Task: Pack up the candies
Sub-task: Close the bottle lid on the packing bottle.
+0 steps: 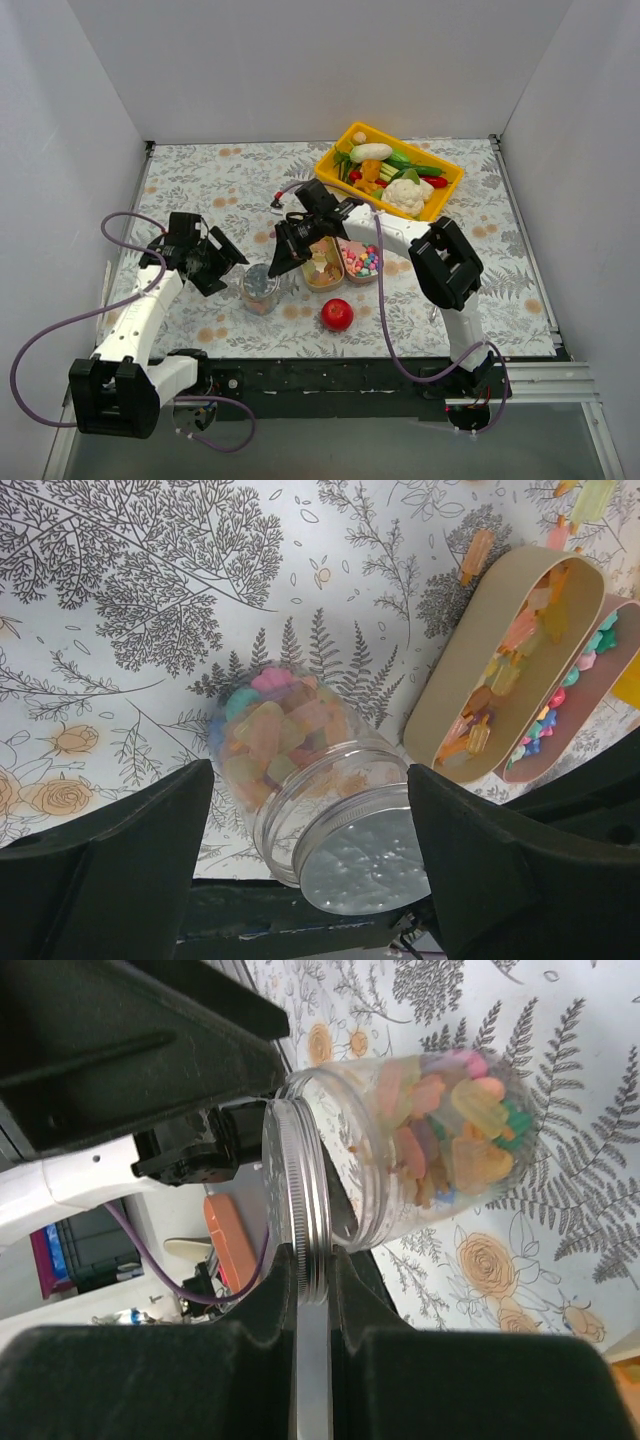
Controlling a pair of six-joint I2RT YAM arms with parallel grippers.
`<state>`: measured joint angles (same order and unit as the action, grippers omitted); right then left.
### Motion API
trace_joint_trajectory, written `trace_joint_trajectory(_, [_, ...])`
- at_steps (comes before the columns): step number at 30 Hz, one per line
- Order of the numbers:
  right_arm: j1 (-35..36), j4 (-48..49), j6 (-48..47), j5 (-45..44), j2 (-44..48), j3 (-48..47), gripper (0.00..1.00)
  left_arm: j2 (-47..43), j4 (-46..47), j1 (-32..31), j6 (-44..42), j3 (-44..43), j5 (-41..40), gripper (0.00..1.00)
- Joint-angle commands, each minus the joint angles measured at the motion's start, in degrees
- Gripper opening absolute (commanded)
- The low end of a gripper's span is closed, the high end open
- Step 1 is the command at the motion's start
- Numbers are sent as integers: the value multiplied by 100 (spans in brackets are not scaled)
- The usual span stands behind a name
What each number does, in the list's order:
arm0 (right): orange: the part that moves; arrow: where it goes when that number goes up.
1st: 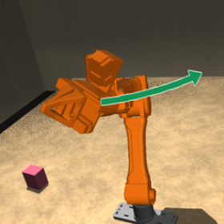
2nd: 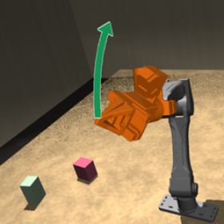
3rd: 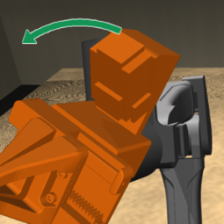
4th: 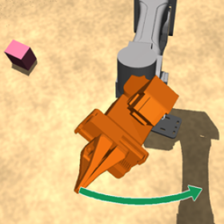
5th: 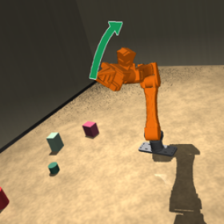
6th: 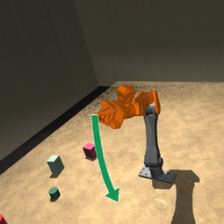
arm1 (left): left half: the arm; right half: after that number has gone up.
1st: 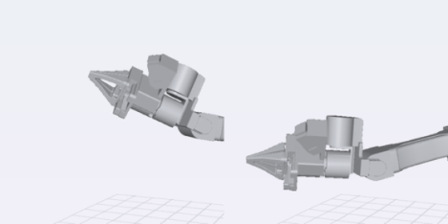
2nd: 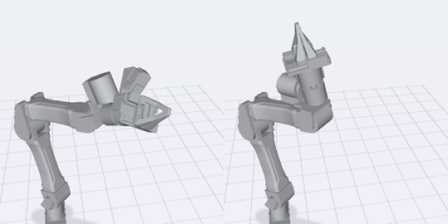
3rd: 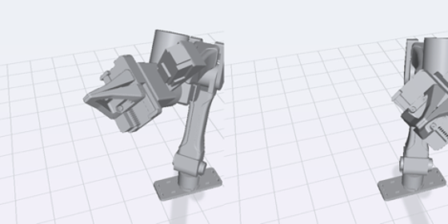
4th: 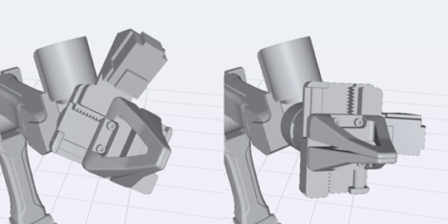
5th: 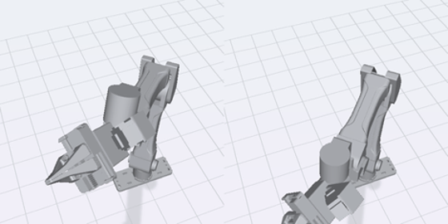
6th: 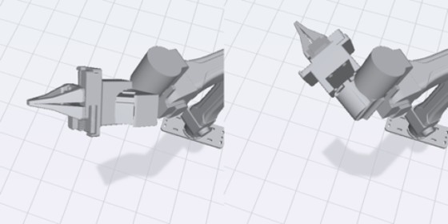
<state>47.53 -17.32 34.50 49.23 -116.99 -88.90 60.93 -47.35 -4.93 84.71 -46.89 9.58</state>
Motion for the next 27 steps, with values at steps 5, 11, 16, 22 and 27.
trace_joint_trajectory(5, [72, -403, -251, -388, -359, -356, 2, 332, 183, 80, 213, 145, 123, 78])
trace_joint_trajectory(11, [151, -614, -418, -476, -386, -417, 6, 517, 191, 299, 231, 49, 61, 83])
trace_joint_trajectory(16, [204, -781, -471, -476, -482, -470, 13, 561, 270, 484, 231, -4, 184, 84])
trace_joint_trajectory(22, [231, -974, -541, -476, -641, -698, 23, 613, 358, 484, 213, 48, 395, 84])
trace_joint_trajectory(27, [231, -1115, -515, -379, -790, -804, 31, 596, 446, 660, 274, 207, 605, 83])
